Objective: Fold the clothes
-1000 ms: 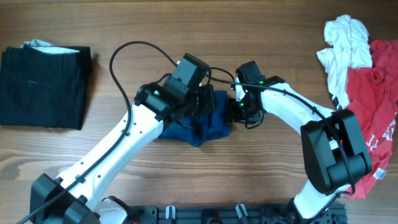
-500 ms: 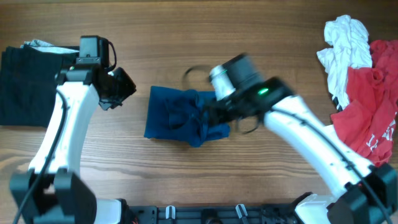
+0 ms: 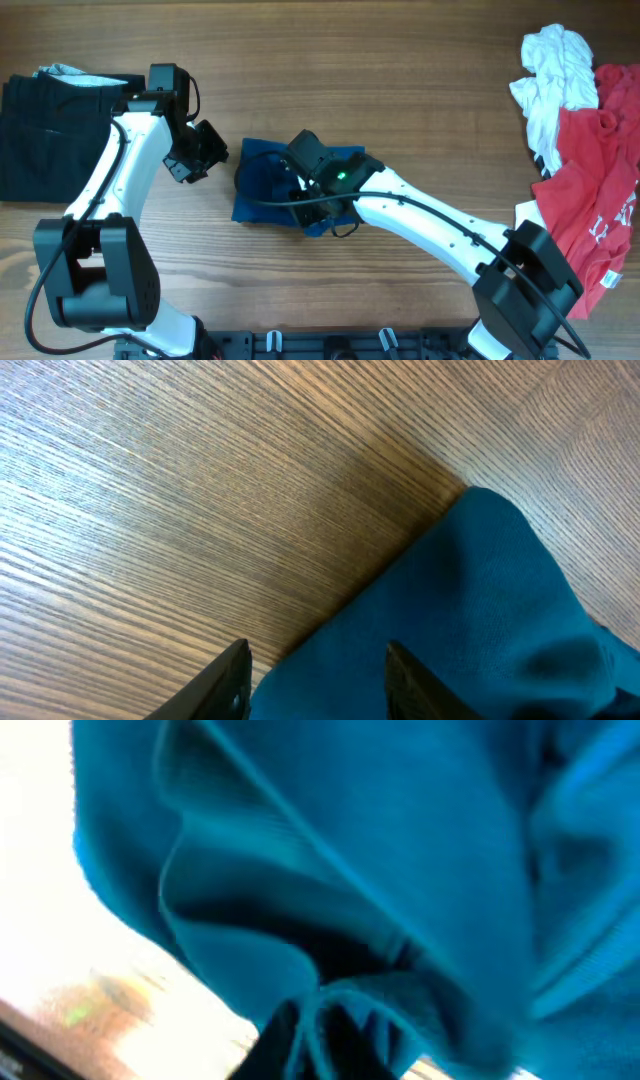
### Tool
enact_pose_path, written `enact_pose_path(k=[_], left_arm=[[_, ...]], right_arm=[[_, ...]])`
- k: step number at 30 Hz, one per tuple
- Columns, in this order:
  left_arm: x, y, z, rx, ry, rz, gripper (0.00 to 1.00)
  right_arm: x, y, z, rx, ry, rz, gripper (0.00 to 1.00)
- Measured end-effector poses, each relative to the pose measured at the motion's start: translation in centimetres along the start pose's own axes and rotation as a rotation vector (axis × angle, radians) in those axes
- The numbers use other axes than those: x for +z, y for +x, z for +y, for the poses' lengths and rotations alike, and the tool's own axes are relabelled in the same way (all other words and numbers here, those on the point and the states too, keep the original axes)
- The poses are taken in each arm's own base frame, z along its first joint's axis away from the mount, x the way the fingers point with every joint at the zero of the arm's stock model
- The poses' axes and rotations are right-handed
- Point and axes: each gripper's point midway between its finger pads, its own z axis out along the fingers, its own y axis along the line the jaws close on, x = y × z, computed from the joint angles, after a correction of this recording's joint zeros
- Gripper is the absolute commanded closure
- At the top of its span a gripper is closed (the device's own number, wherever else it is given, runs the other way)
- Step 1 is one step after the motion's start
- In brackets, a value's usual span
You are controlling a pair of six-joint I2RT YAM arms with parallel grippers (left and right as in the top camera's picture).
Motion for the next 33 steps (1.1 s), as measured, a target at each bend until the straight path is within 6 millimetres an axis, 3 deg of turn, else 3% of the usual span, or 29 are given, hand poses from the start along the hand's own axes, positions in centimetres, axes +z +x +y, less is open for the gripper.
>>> enact_pose_path(k=[2,7,8,9,10,16,18,19,21,25,27,28,29,30,33], left_arm=[[0.0,0.1,0.0,0.0,-0.001,0.002,0.58],[0.0,0.1,0.0,0.0,-0.002,0.003,0.58],[0.0,0.1,0.0,0.0,-0.001,0.003,0.58],[0.0,0.1,0.1,0.0,-0.003,0.004,0.58],[0.0,0.2,0.1,-0.001,-0.005,0.008,0.59],[-0.1,1.7,-0.7,0.046,0.054,0.086,0.63],[-0.2,2.7,-1.4,0.081,0.099,0.132,0.64],[-0.3,3.1,-1.9,0.113,0.118,0.146,0.64],[-0.2,3.8,-2.8,0.174,0.135,0.153,0.64],[0.2,5.7,-6.1,0.362,0.184,0.139,0.62],[0.4,7.0,-7.1,0.425,0.189,0.148,0.61],[0.5,7.4,-7.4,0.443,0.188,0.151,0.6],[0.5,7.9,-7.7,0.463,0.187,0.154,0.6],[0.6,8.2,-7.9,0.481,0.182,0.153,0.61],[0.8,9.0,-8.3,0.512,0.171,0.155,0.6]], right_arm=[[-0.3,0.9,-2.1,0.108,0.105,0.019,0.96],[-6.4,3.4,-9.7,0.482,0.402,-0.024,0.94],[-6.8,4.2,-10.8,0.533,0.449,-0.014,0.85],[-6.9,4.7,-11.6,0.583,0.483,-0.014,0.66],[-6.8,5.1,-12.3,0.624,0.506,-0.016,0.55],[-6.4,5.7,-13.7,0.633,0.541,-0.011,0.45],[-7.0,4.6,-15.2,0.651,0.548,-0.043,0.45],[-7.4,2.4,-15.8,0.628,0.499,-0.107,0.46],[-7.7,-0.1,-16.0,0.567,0.391,-0.144,0.48],[-6.7,-0.7,-16.0,0.473,0.252,-0.072,0.43],[-4.6,-0.3,-15.8,0.426,0.228,-0.004,0.44],[-3.7,-0.3,-15.9,0.411,0.226,0.016,0.55],[-2.7,-0.5,-16.0,0.397,0.222,0.027,0.93],[-1.5,-1.4,-16.1,0.36,0.21,0.013,0.96],[-1.1,-3.0,-16.7,0.336,0.227,-0.052,0.96]])
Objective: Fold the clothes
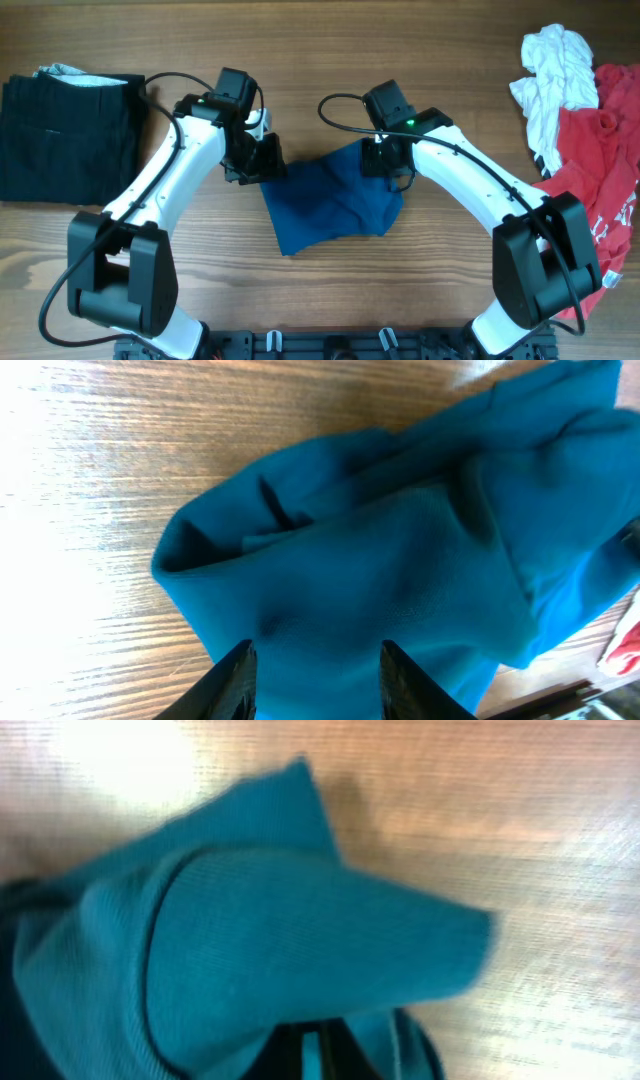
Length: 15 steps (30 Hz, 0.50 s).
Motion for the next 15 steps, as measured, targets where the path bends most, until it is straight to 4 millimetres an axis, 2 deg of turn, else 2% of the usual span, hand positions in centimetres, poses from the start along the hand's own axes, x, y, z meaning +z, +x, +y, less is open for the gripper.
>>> enact_pose_path(k=[5,6,7,8,10,15], left_arm=[[2.5,1.2,0.2,0.041,-0.022,0.007,0.62],[3.1,1.5,0.3,0.047,-0.026,0.012,0.62],[3.8,1.8,0.4,0.053,-0.028,0.012,0.62],[4.7,2.8,0.8,0.055,-0.04,0.034,0.61],[5.1,3.3,1.0,0.049,-0.046,0.045,0.61],[5.1,3.2,1.0,0.044,-0.046,0.041,0.6]], right_arm=[[-0.6,-3.8,-2.0,0.051,0.043,-0.132,0.96],[-0.8,-4.2,-2.4,0.064,0.047,-0.143,0.9],[-0.9,-4.3,-3.0,0.079,0.053,-0.142,0.62],[-0.9,-4.2,-3.4,0.08,0.056,-0.132,0.59],[-0.9,-3.5,-3.5,0.055,0.05,-0.098,0.58],[-0.9,-2.6,-0.6,-0.118,-0.11,-0.049,0.42]])
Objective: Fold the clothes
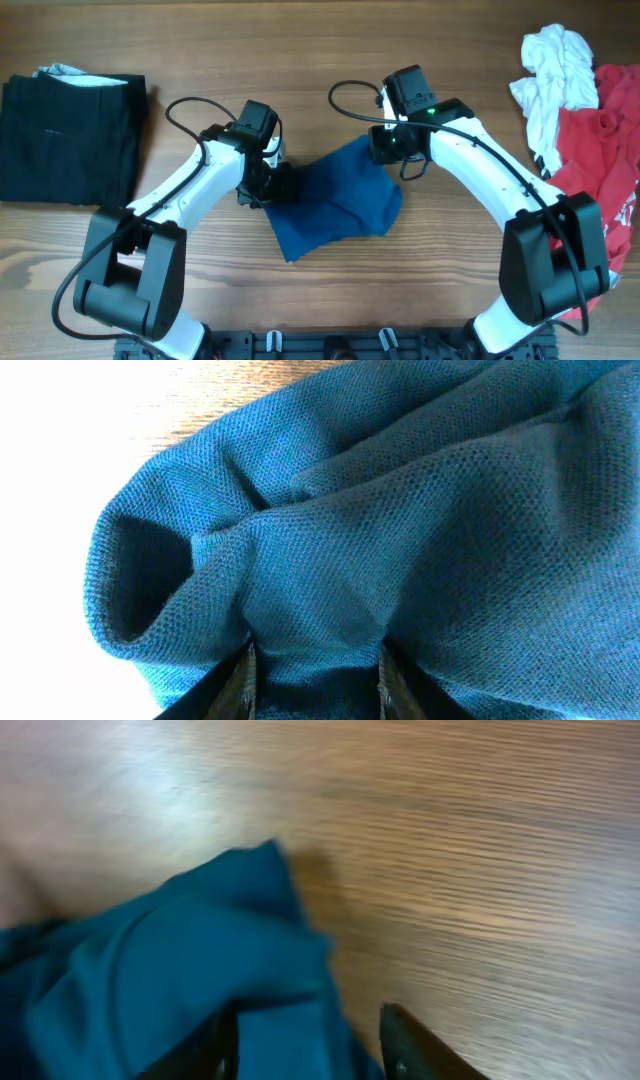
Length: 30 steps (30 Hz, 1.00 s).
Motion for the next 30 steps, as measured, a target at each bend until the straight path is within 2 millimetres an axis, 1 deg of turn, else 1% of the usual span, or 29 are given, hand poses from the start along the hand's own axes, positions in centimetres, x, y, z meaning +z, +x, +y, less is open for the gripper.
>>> enact_pose_path(k=[3,7,8,9,13,16,18,20,21,22,23,24,25,26,30], left_arm=[[0.0,0.0,0.0,-0.003,0.0,0.001,0.6],[0.0,0.0,0.0,-0.004,0.0,0.001,0.59],[0.0,0.0,0.0,-0.004,-0.001,0.001,0.59],[0.0,0.0,0.0,-0.005,-0.001,0.001,0.59],[0.0,0.0,0.0,-0.005,-0.001,0.001,0.59],[0.0,0.0,0.0,-0.005,-0.001,0.001,0.59],[0.0,0.0,0.1,-0.005,-0.003,0.0,0.59],[0.0,0.0,0.1,-0.004,-0.003,-0.001,0.59],[0.0,0.0,0.1,-0.005,-0.003,-0.001,0.59],[0.0,0.0,0.1,-0.005,-0.003,0.0,0.59],[0.0,0.0,0.1,-0.007,-0.003,-0.001,0.59],[0.0,0.0,0.1,-0.007,-0.003,-0.001,0.59],[0.0,0.1,0.1,-0.008,-0.004,0.001,0.59],[0.0,0.1,0.1,-0.009,-0.004,0.002,0.59],[0.1,0.1,0.1,-0.009,-0.005,0.003,0.59]], right_arm=[[-0.1,-1.4,0.9,-0.058,-0.048,-0.058,0.4],[-0.2,-2.8,1.4,-0.079,-0.064,-0.113,0.37],[-0.1,-2.7,1.4,-0.079,-0.064,-0.112,0.49],[0.0,-2.7,1.3,-0.079,-0.064,-0.109,0.96],[1.1,-2.2,1.1,-0.086,-0.061,-0.08,0.96],[1.0,-2.7,1.3,-0.089,-0.065,-0.1,0.96],[0.3,-3.9,1.6,-0.094,-0.067,-0.135,0.96],[-1.3,-6.6,2.0,-0.103,-0.063,-0.226,0.96],[-1.9,-7.2,1.8,-0.102,-0.043,-0.253,0.96],[-2.1,-7.5,1.3,-0.086,-0.013,-0.268,0.91],[-2.2,-7.8,0.7,-0.067,0.021,-0.279,0.62],[-2.2,-7.8,0.3,-0.053,0.039,-0.283,0.46],[-2.2,-7.5,-0.3,-0.037,0.072,-0.268,0.39],[-2.1,-6.8,-0.8,-0.033,0.094,-0.24,0.36],[-1.9,-2.0,-2.7,-0.016,0.169,-0.038,0.37]])
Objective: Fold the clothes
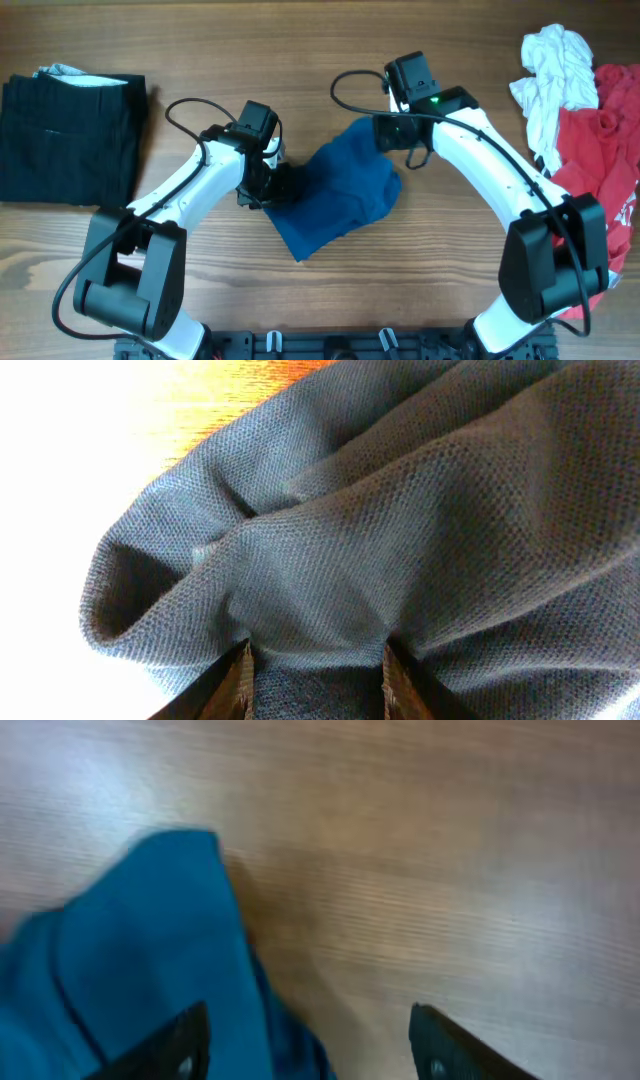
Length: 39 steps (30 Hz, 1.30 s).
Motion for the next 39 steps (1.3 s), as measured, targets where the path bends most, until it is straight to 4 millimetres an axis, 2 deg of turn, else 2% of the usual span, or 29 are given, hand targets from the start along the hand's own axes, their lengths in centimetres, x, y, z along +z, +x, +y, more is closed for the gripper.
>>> enact_pose_path(k=[2,3,6,8,10,13,17,19,22,26,28,29,30,35,37,39], left_arm=[[0.0,0.0,0.0,0.0,0.0,0.0,0.58],[0.0,0.0,0.0,0.0,0.0,0.0,0.59],[0.0,0.0,0.0,0.0,0.0,0.0,0.58],[0.0,0.0,0.0,0.0,0.0,0.0,0.58],[0.0,0.0,0.0,0.0,0.0,0.0,0.58],[0.0,0.0,0.0,0.0,0.0,0.0,0.58],[0.0,0.0,0.0,0.0,0.0,0.0,0.57],[0.0,0.0,0.0,0.0,0.0,0.0,0.57],[0.0,0.0,0.0,0.0,0.0,0.0,0.57],[0.0,0.0,0.0,0.0,0.0,0.0,0.57],[0.0,0.0,0.0,0.0,0.0,-0.001,0.57],[0.0,0.0,0.0,0.0,0.0,0.0,0.56],[0.0,0.0,0.0,0.0,0.0,0.0,0.56],[0.0,0.0,0.0,0.0,0.0,0.0,0.55],[0.0,0.0,0.0,0.0,0.0,0.0,0.55],[0.0,0.0,0.0,0.0,0.0,-0.001,0.55]], right_arm=[[-0.2,2.4,-0.2,0.003,-0.007,0.1,0.37],[-0.2,3.0,-0.1,0.005,-0.017,0.123,0.38],[0.7,3.5,0.7,0.003,-0.062,0.126,0.4],[1.4,4.8,1.2,-0.02,-0.104,0.154,0.49],[1.9,5.9,1.3,-0.027,-0.119,0.18,0.5],[1.7,5.6,1.3,-0.007,-0.154,0.172,0.5],[0.0,5.3,-0.1,0.028,-0.188,0.15,0.49],[0.2,5.6,-0.3,0.021,-0.203,0.158,0.49],[0.7,7.4,0.5,-0.025,-0.262,0.198,0.49],[0.9,8.1,1.0,-0.091,-0.302,0.204,0.48],[1.3,8.9,1.0,-0.132,-0.308,0.213,0.51],[1.6,9.4,0.9,-0.136,-0.304,0.223,0.57],[1.8,9.7,0.8,-0.136,-0.3,0.229,0.57],[1.7,9.2,1.3,-0.171,-0.358,0.197,0.53],[1.6,9.2,0.9,-0.165,-0.362,0.2,0.54],[1.8,9.9,-0.9,-0.14,-0.296,0.232,0.53]])
